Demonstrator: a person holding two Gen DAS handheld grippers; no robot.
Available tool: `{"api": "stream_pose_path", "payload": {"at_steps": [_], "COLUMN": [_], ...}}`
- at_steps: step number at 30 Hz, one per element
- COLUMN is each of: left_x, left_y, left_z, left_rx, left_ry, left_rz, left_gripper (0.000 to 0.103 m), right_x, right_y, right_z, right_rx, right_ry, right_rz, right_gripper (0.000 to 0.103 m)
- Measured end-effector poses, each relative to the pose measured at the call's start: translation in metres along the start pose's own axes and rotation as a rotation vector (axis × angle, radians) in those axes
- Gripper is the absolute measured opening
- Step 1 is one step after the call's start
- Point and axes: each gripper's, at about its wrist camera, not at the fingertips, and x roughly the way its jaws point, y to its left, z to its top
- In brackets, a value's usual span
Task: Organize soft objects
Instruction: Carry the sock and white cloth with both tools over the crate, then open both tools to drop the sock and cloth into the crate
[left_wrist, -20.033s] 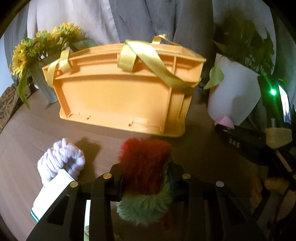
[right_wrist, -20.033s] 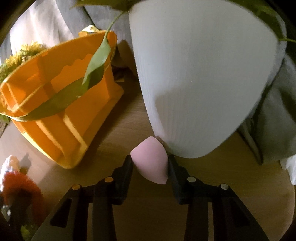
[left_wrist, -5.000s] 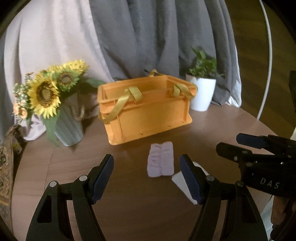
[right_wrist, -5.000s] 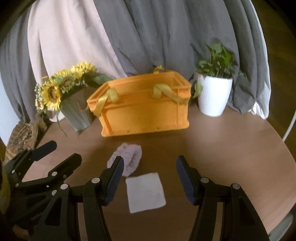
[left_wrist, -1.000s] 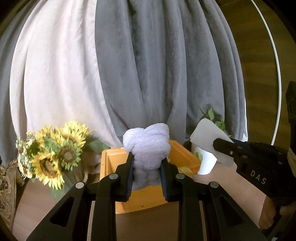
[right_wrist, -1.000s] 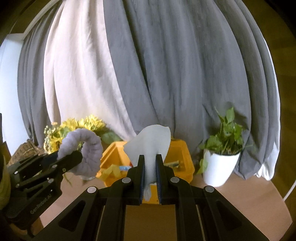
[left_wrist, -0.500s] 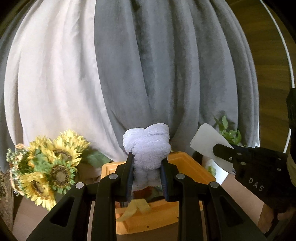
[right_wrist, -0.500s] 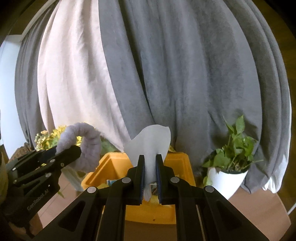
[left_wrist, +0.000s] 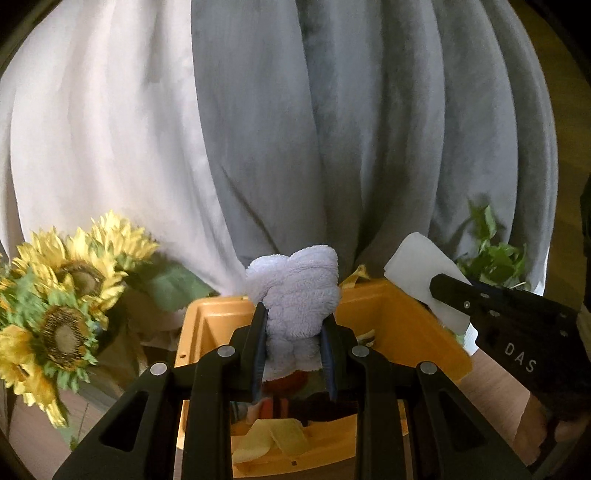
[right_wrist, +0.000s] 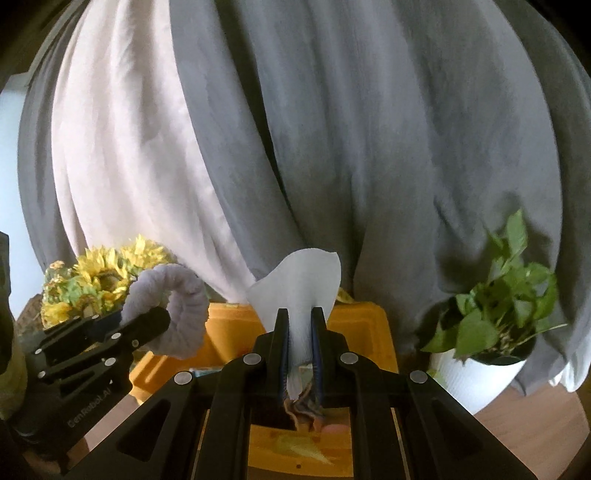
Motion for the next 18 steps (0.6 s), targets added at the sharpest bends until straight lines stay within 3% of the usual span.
{"api": "stream_pose_path", "payload": {"at_steps": [13,18], "left_x": [0.051,0.061], "left_y": [0.0,0.003], "left_z": [-0.017,-0.022], "left_rx": [0.009,0.01], "left_ry": [0.131,0.145], "left_rz": [0.007,0.026], "left_gripper": [0.028,0.035], "right_x": [0.053,0.063], "right_y": [-0.013,-0.014], "right_z": [-0.016,-0.023], "right_rx": [-0.011,-0.018], "right_ry": [0.11,0.141], "right_rz": [-0.026,-0.031], "right_gripper": [0.012,0.012]}}
